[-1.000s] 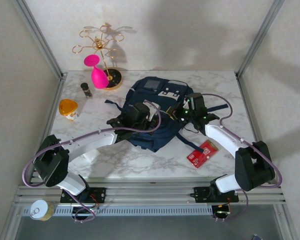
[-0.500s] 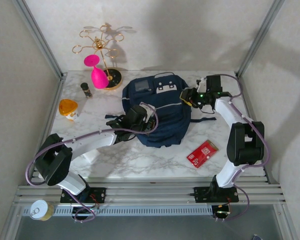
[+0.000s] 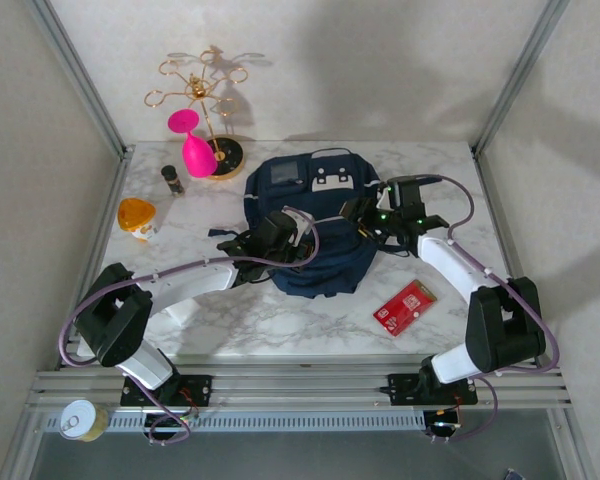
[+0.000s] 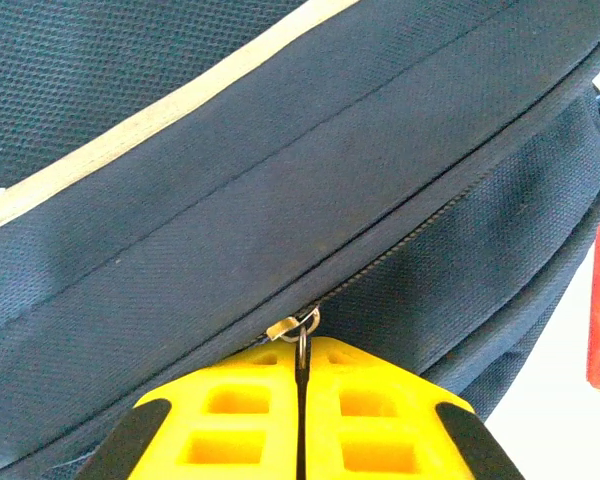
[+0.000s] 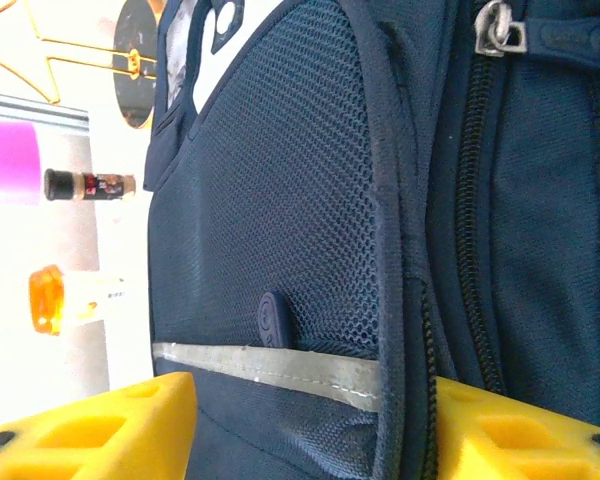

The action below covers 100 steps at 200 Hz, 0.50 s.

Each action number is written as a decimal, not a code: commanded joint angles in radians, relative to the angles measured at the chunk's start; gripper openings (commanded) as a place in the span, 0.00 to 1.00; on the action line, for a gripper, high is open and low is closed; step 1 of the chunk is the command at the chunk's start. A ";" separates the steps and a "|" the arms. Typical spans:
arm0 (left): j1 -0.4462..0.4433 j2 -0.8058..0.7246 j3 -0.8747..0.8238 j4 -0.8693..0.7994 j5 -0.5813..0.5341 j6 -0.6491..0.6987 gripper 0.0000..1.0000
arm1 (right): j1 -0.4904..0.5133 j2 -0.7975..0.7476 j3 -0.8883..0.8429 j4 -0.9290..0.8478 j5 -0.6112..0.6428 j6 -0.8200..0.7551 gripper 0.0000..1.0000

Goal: Pack books, pencil case, and school supplies into a backpack

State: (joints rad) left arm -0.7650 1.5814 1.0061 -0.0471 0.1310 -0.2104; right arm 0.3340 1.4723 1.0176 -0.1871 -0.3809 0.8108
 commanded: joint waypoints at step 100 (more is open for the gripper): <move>-0.008 -0.018 0.013 0.012 -0.008 0.012 0.00 | 0.105 0.025 0.136 -0.020 0.138 -0.059 0.17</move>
State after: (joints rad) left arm -0.7639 1.5814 1.0058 -0.0486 0.1081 -0.2100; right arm 0.4549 1.4887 1.1385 -0.3042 -0.1268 0.7719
